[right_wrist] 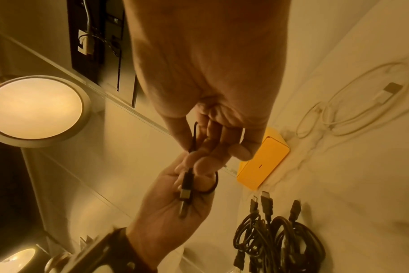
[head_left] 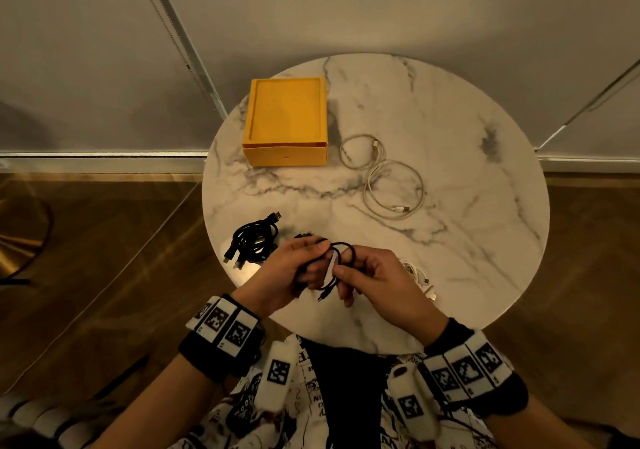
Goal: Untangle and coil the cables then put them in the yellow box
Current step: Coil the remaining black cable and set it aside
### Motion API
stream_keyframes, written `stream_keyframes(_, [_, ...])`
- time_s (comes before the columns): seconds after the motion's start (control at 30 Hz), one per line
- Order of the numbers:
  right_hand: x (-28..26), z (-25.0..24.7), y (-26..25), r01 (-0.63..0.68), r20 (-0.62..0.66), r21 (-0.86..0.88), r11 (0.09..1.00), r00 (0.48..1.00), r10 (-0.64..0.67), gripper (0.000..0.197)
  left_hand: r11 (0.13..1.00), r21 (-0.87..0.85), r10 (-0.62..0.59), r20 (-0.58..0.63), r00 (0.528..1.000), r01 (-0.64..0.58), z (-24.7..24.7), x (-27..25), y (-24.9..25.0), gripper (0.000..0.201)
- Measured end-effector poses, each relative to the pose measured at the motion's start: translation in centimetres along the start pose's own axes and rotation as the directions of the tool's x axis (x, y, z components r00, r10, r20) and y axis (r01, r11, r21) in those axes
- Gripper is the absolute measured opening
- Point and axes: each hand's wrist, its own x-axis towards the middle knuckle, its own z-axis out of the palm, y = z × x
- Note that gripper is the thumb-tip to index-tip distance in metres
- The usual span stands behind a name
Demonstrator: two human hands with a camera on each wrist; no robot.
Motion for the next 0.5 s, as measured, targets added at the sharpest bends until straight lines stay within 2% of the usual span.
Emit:
stream_keyframes(0.1, [0.2, 0.1, 0.4, -0.043, -0.01, -0.034, 0.999, 0.999, 0.043, 0.006, 0.999, 0.033, -0.039, 0.021, 0.999, 0.039, -0.3, -0.3, -0.2, 0.024])
stream_keyframes(0.17, [0.1, -0.1, 0.3, -0.047, 0.008, -0.042, 0.998, 0.999, 0.047, 0.01, 0.997, 0.05, -0.061, 0.055, 0.997, 0.059, -0.5, -0.6, -0.2, 0.027])
stream_keyframes(0.3, [-0.4, -0.2, 0.1, 0.017, 0.066, -0.014, 1.0, 0.998, -0.016, 0.007, 0.996, 0.055, -0.081, 0.176, 0.981, 0.072, -0.7, -1.1, -0.7, 0.031])
stream_keyframes(0.43, [-0.8, 0.4, 0.1, 0.058, 0.096, -0.157, 0.986, 0.994, -0.044, 0.001, 0.994, 0.062, -0.103, 0.287, 0.952, 0.089, -1.6, -2.1, -1.0, 0.033])
stream_keyframes(0.5, [-0.8, 0.9, 0.3, 0.057, 0.118, -0.191, 0.98, 0.992, -0.035, 0.002, 0.988, 0.122, -0.121, 0.268, 0.956, 0.091, -1.9, -2.5, -1.0, 0.033])
